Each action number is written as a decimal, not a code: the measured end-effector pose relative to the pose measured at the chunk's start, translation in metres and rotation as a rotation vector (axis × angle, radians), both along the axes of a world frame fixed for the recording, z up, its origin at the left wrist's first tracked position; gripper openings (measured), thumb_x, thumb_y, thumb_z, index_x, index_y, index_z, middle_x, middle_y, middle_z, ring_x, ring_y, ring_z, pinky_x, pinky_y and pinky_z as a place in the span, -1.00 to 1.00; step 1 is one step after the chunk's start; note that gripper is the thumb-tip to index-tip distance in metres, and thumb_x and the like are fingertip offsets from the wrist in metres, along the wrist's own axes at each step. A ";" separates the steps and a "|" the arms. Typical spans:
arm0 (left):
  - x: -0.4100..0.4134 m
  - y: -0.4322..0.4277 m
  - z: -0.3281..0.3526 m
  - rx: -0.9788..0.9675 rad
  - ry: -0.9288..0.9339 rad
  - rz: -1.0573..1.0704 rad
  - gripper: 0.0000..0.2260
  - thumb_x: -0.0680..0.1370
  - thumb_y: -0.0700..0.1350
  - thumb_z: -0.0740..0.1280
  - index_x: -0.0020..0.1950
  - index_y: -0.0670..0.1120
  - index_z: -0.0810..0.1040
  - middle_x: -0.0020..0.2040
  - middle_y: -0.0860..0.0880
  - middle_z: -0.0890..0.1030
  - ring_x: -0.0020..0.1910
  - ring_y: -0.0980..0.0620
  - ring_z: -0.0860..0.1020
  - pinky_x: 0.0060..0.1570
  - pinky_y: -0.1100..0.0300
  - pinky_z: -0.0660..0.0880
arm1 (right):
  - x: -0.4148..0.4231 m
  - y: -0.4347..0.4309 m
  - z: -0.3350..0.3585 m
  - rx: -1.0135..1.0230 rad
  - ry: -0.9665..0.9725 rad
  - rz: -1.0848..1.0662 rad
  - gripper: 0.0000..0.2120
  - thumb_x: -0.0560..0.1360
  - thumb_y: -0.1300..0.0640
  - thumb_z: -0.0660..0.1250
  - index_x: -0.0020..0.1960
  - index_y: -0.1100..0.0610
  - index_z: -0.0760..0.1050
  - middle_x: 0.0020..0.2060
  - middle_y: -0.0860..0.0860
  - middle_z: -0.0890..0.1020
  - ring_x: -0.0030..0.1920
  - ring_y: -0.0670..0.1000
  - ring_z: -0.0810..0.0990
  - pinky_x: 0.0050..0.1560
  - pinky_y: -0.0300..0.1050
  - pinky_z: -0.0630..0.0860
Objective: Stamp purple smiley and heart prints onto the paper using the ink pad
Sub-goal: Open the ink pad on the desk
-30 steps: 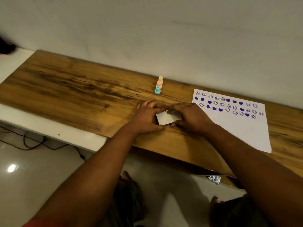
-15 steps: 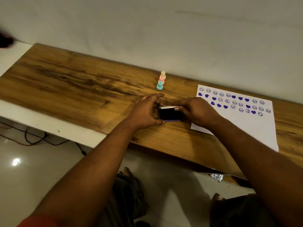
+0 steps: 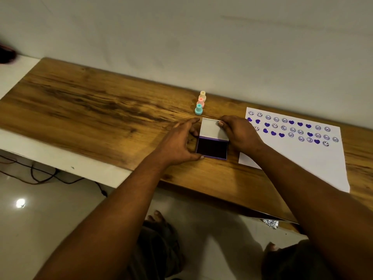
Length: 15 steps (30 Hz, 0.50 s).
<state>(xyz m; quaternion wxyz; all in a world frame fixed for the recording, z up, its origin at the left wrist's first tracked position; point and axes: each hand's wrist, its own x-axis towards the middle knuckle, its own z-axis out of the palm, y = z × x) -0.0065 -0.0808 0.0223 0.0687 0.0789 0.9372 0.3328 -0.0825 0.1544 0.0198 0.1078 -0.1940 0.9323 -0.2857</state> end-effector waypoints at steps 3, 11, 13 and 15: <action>-0.001 -0.001 -0.001 -0.012 -0.007 -0.002 0.09 0.28 0.14 0.67 0.67 0.03 0.15 0.20 0.14 0.59 0.33 0.06 0.45 0.38 0.04 0.38 | -0.002 -0.003 -0.001 -0.021 -0.004 -0.053 -0.67 0.72 -0.05 0.24 0.36 0.09 0.58 0.22 0.12 0.69 0.19 0.13 0.64 -0.02 -0.11 0.47; -0.001 -0.002 -0.003 -0.070 0.025 -0.049 -0.09 0.33 0.21 0.62 0.59 0.03 0.34 0.35 0.04 0.53 0.42 0.02 0.37 0.39 -0.07 0.42 | -0.001 -0.003 -0.005 -0.007 0.080 -0.106 -0.68 0.67 -0.04 0.35 0.36 0.06 0.62 0.25 0.10 0.65 0.22 0.12 0.60 0.08 -0.10 0.47; -0.001 -0.002 -0.004 -0.111 0.033 -0.066 -0.12 0.34 0.23 0.61 0.58 0.05 0.37 0.43 0.02 0.49 0.45 0.01 0.35 0.42 -0.06 0.40 | -0.001 -0.002 -0.006 -0.009 0.097 -0.116 -0.68 0.66 -0.05 0.36 0.35 0.05 0.64 0.24 0.09 0.65 0.20 0.11 0.60 0.07 -0.12 0.45; -0.002 -0.001 -0.004 -0.131 0.041 -0.071 -0.14 0.34 0.25 0.60 0.58 0.07 0.38 0.46 0.03 0.47 0.47 0.01 0.33 0.42 -0.03 0.39 | -0.001 -0.001 -0.006 -0.012 0.104 -0.123 -0.68 0.65 -0.06 0.38 0.34 0.03 0.66 0.23 0.08 0.65 0.18 0.09 0.60 0.04 -0.13 0.43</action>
